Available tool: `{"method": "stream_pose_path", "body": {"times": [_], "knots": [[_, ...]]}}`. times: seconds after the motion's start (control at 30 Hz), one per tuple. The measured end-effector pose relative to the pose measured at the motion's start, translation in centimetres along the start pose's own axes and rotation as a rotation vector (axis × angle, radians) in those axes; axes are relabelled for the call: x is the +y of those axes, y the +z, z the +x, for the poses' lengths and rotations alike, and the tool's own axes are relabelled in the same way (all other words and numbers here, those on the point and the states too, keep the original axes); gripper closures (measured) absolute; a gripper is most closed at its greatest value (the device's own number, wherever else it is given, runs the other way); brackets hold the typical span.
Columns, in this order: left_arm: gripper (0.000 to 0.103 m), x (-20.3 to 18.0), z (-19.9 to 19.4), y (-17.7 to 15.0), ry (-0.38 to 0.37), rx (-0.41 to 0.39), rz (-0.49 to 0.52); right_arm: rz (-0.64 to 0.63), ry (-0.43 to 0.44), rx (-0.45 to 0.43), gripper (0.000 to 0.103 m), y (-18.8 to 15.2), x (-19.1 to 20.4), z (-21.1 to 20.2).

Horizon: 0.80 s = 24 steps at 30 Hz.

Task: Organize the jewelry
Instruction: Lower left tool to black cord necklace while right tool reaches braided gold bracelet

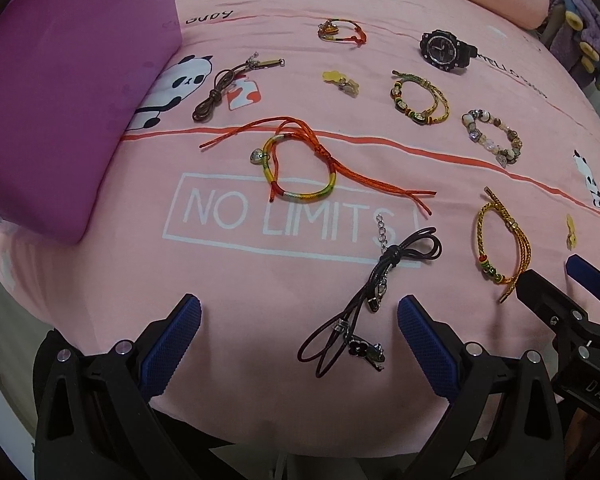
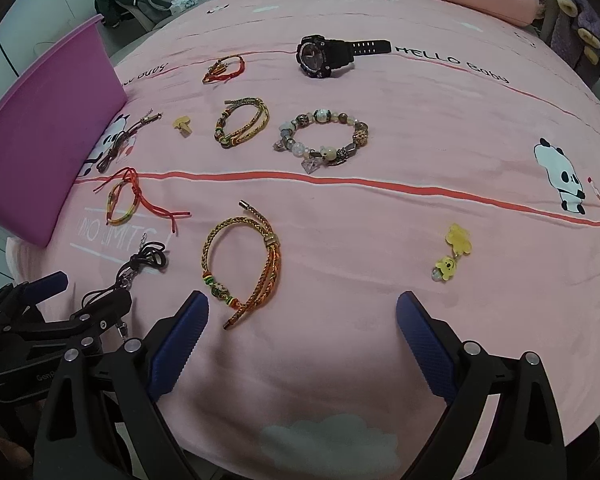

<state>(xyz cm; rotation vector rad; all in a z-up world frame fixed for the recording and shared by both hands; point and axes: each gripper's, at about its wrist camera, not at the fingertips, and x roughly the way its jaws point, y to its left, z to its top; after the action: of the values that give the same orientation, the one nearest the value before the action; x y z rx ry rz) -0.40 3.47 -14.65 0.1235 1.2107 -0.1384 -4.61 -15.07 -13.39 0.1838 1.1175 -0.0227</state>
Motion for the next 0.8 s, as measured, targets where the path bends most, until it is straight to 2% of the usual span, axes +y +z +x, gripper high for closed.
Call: {"method": "stream_pose_path", "body": {"times": [0.1,0.17,0.4,0.57,0.6,0.67,0.77,0.8], "knots": [[0.008,0.0,0.4,0.1,-0.002,-0.003,-0.001,-0.006,-0.016,0.005,0.011,0.2,0.1,0.7],[0.014,0.1,0.8,0.1,-0.016,0.003,-0.01,-0.011,-0.028,0.007,0.011,0.3,0.1,1.1],[0.016,-0.4,1.5,0.0,-0.007,-0.002,0.01,-0.036,-0.066,0.009,0.014,0.5,0.5,2.1],[0.032,-1.1,1.3,0.1,-0.011,-0.019,0.028,-0.06,-0.087,0.013,0.018,0.4,0.7,2.3],[0.034,-1.4,1.3,0.1,-0.008,-0.02,0.036,-0.064,-0.09,0.013,0.021,0.4,0.8,2.3],[0.042,-1.7,1.2,0.2,-0.015,-0.018,0.042,-0.078,-0.108,0.004,0.04,0.5,1.0,2.1],[0.052,-2.0,1.2,0.3,-0.032,-0.012,0.051,-0.101,-0.12,0.008,0.049,0.4,1.2,2.1],[0.053,-2.1,1.1,0.3,-0.034,-0.012,0.055,-0.105,-0.115,0.007,0.055,0.4,1.4,2.0]]}}
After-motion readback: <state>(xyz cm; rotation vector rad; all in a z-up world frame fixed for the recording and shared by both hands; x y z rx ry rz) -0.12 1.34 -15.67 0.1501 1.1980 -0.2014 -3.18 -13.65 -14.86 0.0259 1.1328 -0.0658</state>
